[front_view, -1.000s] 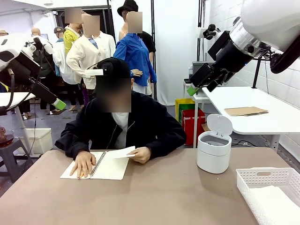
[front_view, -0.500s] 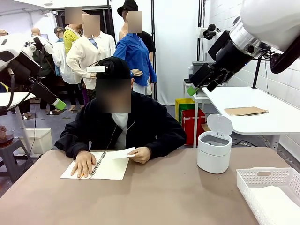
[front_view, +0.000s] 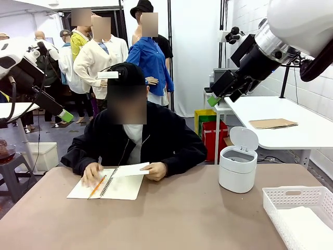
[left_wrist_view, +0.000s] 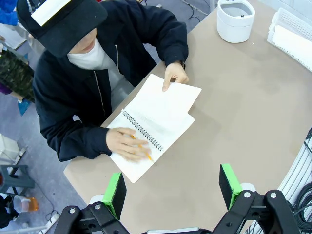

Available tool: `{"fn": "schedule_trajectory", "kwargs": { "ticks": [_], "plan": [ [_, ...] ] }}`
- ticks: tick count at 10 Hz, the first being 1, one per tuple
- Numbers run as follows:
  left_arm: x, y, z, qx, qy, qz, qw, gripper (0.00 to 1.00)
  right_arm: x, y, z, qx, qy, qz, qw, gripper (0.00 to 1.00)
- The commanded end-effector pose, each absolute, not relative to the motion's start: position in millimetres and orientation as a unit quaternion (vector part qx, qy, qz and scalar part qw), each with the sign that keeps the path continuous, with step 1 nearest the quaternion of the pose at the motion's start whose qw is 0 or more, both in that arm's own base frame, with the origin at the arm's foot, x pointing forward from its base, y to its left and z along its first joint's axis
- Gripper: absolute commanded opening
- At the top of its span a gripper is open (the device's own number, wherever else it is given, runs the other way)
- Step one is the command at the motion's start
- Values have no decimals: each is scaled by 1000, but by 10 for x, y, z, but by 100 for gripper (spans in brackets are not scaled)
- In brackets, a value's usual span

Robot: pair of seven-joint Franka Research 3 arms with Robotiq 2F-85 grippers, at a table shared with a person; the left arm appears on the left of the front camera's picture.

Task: Sort the paper based on its condition.
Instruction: If a person hands you a paper, place it in the Organizing basket , and if it's crumpled, put it in the Trash can.

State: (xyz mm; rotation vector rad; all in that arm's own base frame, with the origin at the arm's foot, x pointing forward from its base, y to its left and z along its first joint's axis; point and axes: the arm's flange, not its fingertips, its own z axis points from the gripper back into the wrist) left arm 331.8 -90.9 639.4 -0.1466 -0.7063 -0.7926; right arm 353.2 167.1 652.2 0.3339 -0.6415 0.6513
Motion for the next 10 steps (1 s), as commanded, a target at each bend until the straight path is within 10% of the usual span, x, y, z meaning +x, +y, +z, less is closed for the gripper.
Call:
{"fn": "schedule_trajectory", "kwargs": {
  "ticks": [1,10],
  "plan": [
    [3302,-900,6395,-67,-334,-376,862,100,3544,1673,6509,161,-306,313,885,100],
    [3302,-900,6395,-67,-334,-376,862,100,3544,1673,6509,161,-306,313,885,100]
  ]
}}
